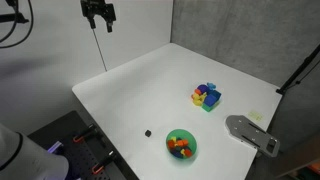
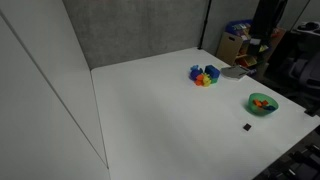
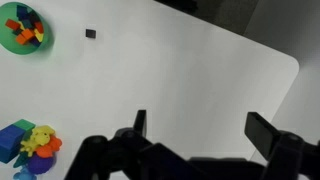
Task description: Pick up the small block on the table and put it in the green bowl
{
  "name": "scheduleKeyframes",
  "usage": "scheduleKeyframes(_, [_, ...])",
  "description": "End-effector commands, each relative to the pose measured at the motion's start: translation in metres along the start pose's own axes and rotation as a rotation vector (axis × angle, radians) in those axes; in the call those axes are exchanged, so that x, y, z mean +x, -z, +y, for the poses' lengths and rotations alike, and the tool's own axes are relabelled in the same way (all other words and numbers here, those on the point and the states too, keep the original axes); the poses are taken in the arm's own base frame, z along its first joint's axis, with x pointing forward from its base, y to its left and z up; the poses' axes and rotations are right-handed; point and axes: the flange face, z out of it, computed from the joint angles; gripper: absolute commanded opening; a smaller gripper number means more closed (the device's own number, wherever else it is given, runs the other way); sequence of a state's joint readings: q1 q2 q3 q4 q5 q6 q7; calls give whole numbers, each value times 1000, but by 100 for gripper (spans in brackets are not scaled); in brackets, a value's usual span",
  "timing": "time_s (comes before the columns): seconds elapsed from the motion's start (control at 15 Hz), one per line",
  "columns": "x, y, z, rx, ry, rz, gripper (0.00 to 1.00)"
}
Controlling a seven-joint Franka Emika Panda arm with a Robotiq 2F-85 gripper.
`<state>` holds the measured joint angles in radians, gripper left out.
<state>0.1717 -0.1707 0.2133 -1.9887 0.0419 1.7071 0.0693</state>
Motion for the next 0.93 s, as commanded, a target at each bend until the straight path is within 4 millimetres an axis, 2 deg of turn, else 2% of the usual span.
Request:
scheduleKeyframes(0.0, [0, 1, 0, 0, 0, 0, 100])
scheduleKeyframes(0.13, [0, 1, 0, 0, 0, 1, 100])
scheduleKeyframes(0.47, [10, -20, 8, -4, -6, 28, 100])
scheduleKeyframes(0.67, [16, -44, 21, 1, -22, 59, 100])
scheduleKeyframes(0.87, [20, -78, 43, -6, -57, 71, 100])
